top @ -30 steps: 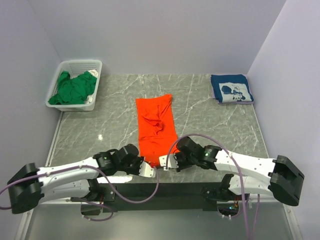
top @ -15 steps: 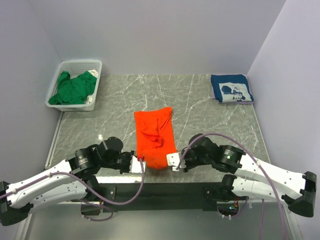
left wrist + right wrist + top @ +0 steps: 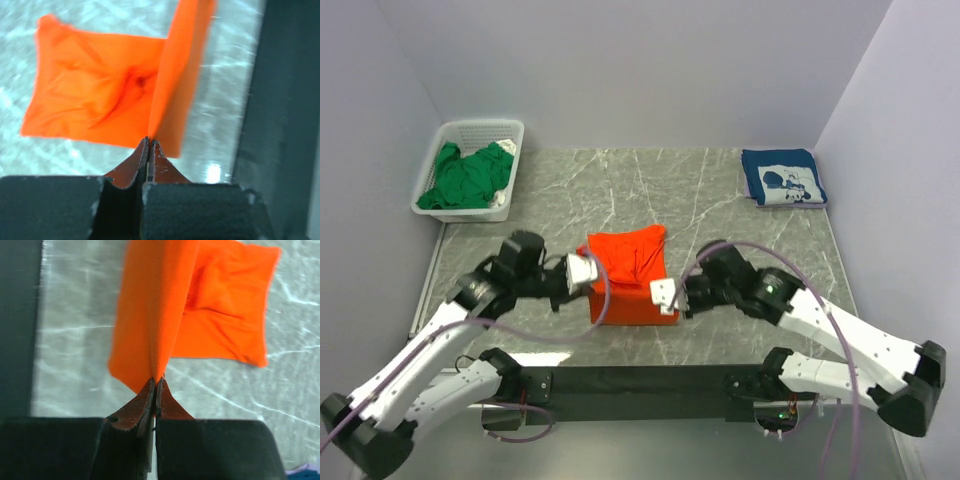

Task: Fold and stack the t-shirts
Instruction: Fold the tshirt

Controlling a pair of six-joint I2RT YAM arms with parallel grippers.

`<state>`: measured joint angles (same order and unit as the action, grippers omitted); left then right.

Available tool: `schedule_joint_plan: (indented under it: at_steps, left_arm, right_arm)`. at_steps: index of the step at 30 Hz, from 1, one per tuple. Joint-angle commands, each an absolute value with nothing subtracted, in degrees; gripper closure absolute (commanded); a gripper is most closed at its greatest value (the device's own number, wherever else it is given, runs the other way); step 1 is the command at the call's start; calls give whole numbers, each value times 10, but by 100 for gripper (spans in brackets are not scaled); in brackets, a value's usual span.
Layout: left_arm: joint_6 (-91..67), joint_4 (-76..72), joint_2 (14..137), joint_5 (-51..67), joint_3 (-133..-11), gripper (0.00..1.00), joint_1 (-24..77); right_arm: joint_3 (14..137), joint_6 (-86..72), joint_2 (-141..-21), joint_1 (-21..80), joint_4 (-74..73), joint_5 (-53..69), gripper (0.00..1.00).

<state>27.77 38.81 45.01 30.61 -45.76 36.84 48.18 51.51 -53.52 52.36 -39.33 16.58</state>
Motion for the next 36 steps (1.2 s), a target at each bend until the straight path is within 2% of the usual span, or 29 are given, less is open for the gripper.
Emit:
schedule_joint_plan:
  at_steps: [1,9,12,13,19,25,35,36]
  left_arm:
    - [336,374,516,387,-495,99,280]
    - [363,280,711,433,-546,99,165]
    - [346,258,803,441,-580,99,145]
    - [331,251,885,442,-603,99,136]
    - [310,257,989,440,-645,99,133]
    - [274,274,1022,444,-633,99,132]
    - [209,284,924,485,-533,99,134]
    - [211,289,919,487,-533,99,134]
  right_arm:
    - [530,584,-581,472,-366,199,100]
    - [595,658,-779,364,-302,238,100]
    - [618,663,-850,346,-259,242,100]
    - [648,656,-909,338,-258,246,100]
    - [681,642,-998,334,-257,250,100]
    - [652,620,-1001,354,-259,248,100]
    - [584,538,-922,403,-269,259,100]
    - [584,526,-918,401,-269,260,96]
